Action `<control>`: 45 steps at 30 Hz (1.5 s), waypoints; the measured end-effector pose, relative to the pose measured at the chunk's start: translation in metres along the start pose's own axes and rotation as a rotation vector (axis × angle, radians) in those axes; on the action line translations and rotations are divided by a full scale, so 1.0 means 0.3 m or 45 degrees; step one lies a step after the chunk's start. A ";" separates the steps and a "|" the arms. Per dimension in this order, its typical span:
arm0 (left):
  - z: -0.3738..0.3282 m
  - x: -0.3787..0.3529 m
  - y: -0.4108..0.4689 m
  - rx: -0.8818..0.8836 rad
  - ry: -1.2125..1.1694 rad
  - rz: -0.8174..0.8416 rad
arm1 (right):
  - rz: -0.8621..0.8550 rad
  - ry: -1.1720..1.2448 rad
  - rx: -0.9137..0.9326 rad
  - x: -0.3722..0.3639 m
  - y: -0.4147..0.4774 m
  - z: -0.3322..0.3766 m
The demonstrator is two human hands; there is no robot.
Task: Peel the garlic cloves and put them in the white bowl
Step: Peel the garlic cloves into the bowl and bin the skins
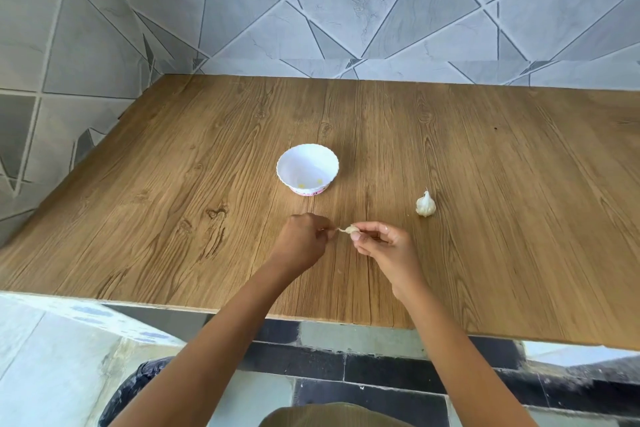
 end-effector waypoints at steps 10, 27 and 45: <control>-0.006 0.028 -0.010 -0.036 -0.155 -0.203 | -0.073 -0.029 0.040 0.009 0.001 0.000; 0.022 -0.031 -0.022 0.035 -1.083 0.116 | -0.055 -0.425 0.142 0.004 -0.006 0.020; 0.014 -0.023 -0.035 -0.092 -0.900 -0.069 | -0.037 0.432 -0.254 -0.033 -0.001 -0.006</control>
Point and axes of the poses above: each hand's wrist, its own y-axis towards the middle knuckle, its own x-axis out of the back of the hand, z = x × y, the point moved 7 cm from there along y, towards the middle knuckle, and after that the axes turned 15 degrees about z, right-handed, at the moved point
